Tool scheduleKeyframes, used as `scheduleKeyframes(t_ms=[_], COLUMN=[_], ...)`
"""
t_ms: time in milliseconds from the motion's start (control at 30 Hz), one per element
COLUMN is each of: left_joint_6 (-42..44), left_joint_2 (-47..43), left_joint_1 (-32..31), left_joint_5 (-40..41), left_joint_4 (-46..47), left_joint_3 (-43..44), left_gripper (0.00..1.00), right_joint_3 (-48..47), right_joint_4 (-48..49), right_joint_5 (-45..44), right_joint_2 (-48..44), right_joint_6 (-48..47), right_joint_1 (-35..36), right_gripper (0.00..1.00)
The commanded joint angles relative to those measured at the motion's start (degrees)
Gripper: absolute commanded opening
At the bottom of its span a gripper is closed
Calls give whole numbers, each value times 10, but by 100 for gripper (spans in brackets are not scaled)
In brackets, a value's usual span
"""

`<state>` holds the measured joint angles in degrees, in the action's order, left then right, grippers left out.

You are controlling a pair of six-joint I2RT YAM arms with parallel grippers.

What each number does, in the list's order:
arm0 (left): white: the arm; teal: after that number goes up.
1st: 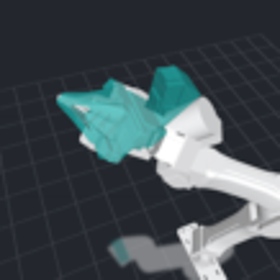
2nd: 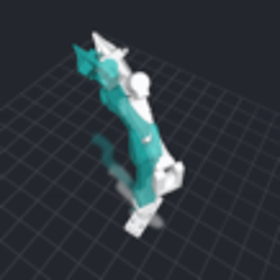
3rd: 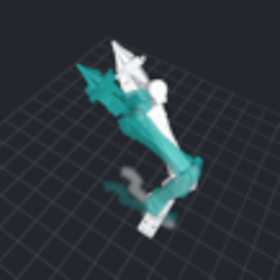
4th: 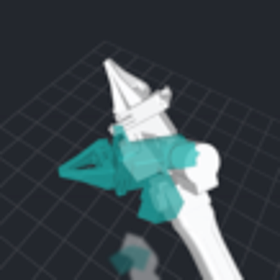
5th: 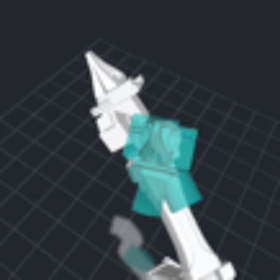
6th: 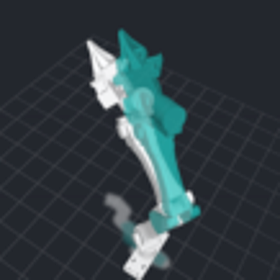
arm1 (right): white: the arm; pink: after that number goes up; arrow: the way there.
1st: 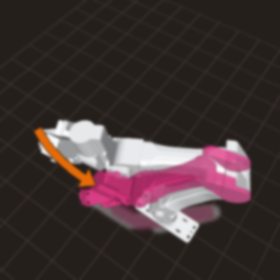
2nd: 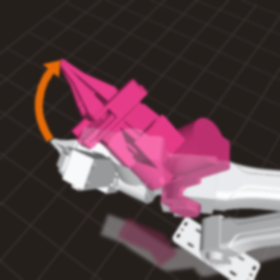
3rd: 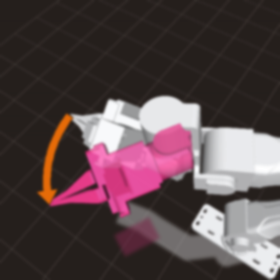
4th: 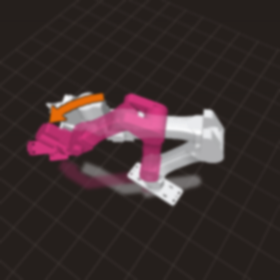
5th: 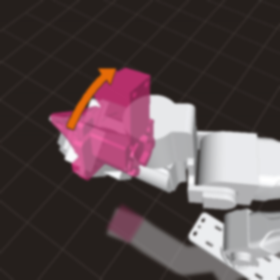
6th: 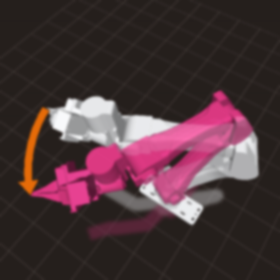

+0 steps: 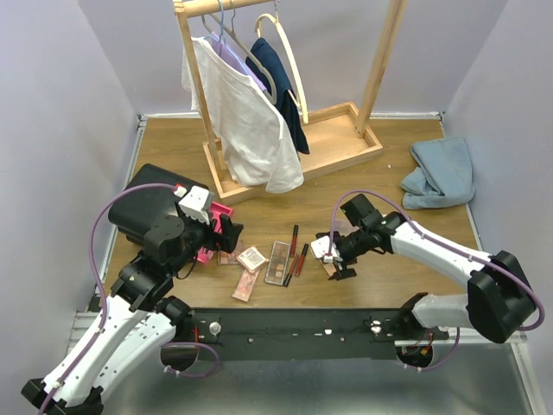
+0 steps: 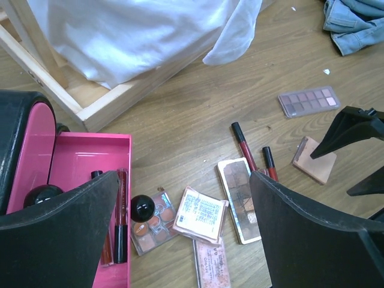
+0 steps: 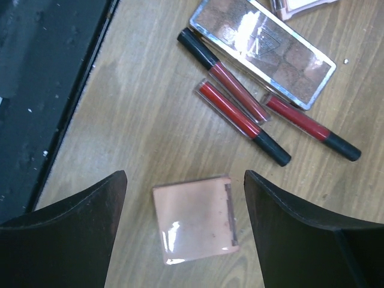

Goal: Organize the makeup
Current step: Pick up the makeup from the center of the board.

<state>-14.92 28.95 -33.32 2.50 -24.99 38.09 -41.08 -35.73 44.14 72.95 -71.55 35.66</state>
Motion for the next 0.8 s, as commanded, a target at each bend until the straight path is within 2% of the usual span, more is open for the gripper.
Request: scheduleKeyframes(t_ms=[0,167,367,767], left_joint_6=[-7,-7,-8,-9], left_joint_2=[-8,-13,-17,-20], left_joint_1=[3,4,4,4], left_joint_5=[28,33,36,37], left_joint_4=[-3,-7,-9,-10], left_joint_3=[0,1,0,0], left_gripper=[99,99,99,99], right_joint_3=[-58,-89,-105,-191], right_joint_4=[-30,-29,-2,-25], right_joint_5=[-44,-71,-109,-156], right_joint_2=[28,56,106,212], right_joint_6=[-37,-40,-33,-83], right_joint_1=[13,31,75,91], right_gripper=[82,67,57,56])
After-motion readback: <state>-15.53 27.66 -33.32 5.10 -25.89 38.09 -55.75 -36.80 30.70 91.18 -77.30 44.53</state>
